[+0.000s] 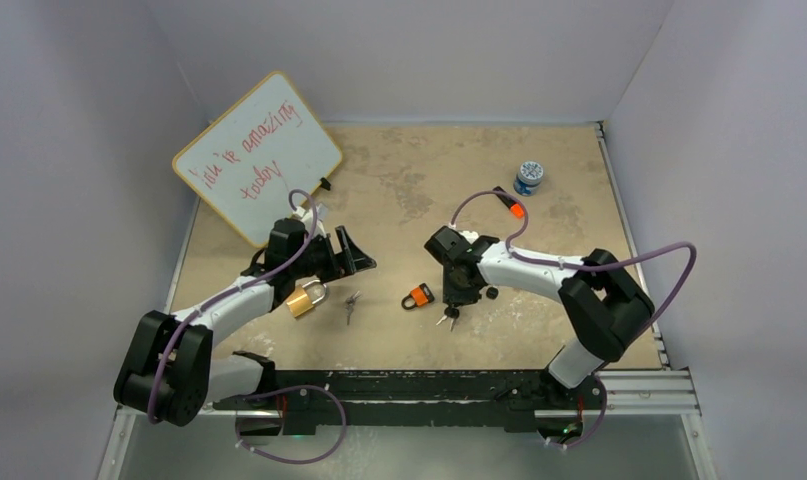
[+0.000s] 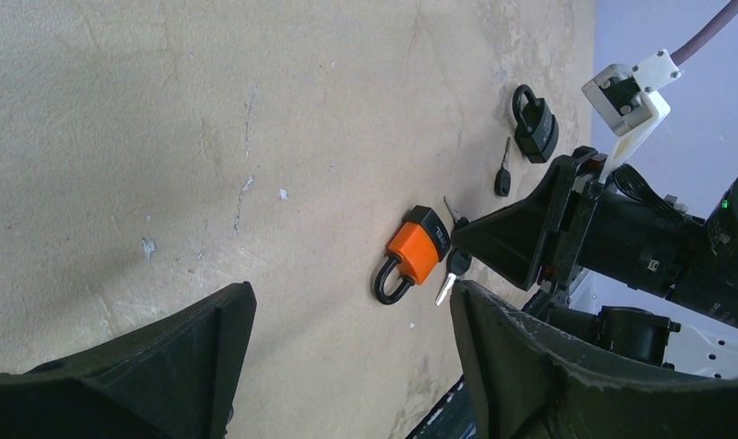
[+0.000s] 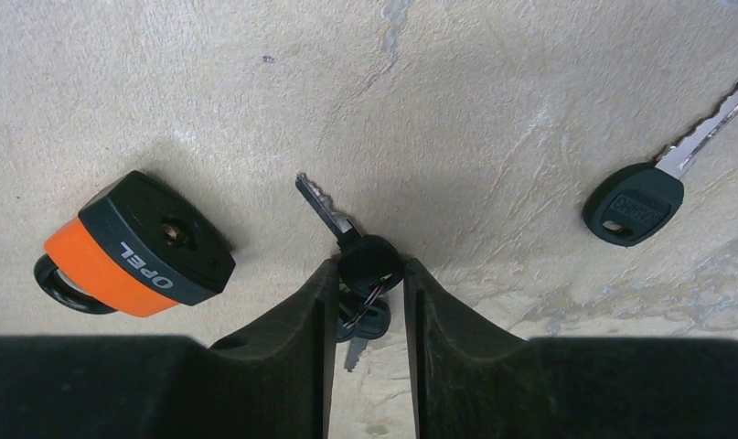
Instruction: Unlock with the key
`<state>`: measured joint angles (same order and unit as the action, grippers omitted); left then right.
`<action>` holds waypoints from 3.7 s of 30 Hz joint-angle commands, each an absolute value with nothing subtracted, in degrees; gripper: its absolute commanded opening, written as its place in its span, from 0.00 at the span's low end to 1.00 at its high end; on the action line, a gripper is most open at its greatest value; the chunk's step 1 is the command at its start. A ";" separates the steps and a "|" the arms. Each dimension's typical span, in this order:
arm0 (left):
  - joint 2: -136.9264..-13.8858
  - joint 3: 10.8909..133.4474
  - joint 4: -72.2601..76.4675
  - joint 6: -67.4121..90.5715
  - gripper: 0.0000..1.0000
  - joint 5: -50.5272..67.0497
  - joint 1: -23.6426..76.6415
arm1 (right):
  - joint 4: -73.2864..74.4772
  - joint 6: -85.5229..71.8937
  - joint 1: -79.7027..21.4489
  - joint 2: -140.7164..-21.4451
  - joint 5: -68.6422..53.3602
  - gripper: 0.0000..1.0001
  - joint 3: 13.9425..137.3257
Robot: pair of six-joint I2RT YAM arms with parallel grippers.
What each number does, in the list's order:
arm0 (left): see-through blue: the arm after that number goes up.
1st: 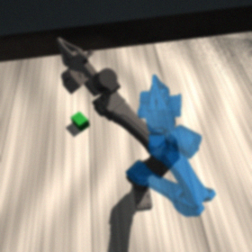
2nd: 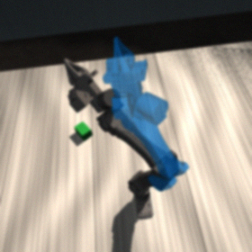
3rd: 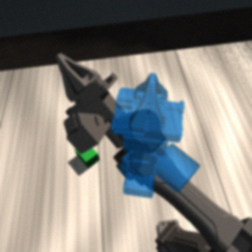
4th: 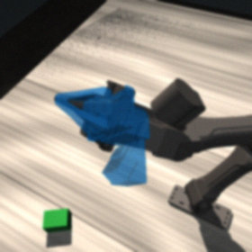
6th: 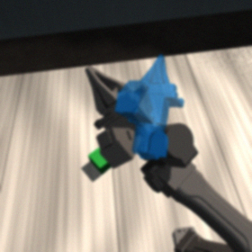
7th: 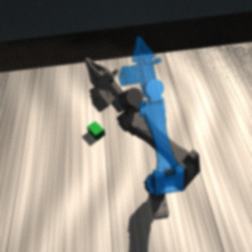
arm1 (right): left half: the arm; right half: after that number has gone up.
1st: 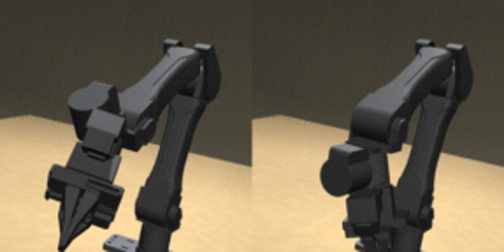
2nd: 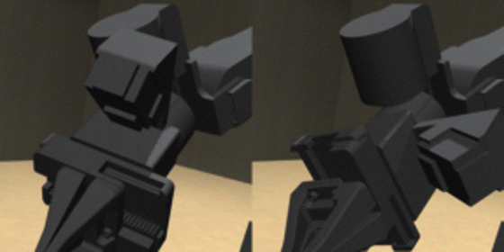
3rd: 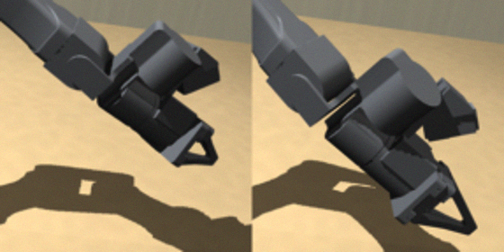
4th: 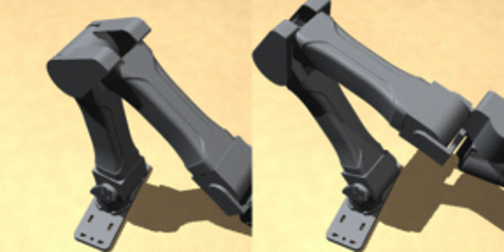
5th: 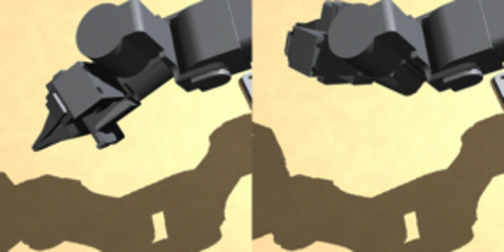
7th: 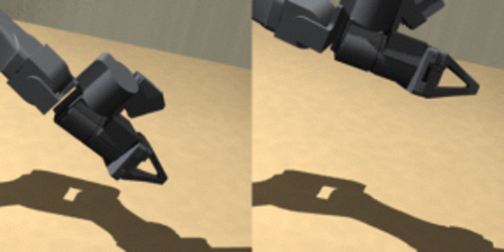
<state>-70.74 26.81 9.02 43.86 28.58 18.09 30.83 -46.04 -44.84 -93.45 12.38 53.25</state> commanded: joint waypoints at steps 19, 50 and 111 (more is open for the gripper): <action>-81.92 32.27 29.31 55.26 0.81 34.51 23.93 | 4.39 -35.64 -44.03 -75.54 13.20 0.26 38.15; -104.32 45.30 38.97 66.53 0.11 32.42 37.33 | -1.17 -33.49 -44.13 -73.82 6.99 0.27 37.88; -81.57 78.49 4.60 27.22 0.00 66.18 28.30 | -7.99 -31.82 -35.95 -55.89 -19.95 0.45 53.54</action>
<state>-84.20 76.66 2.46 26.17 62.28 28.36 -5.74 -31.48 -36.62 -56.55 -21.02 53.76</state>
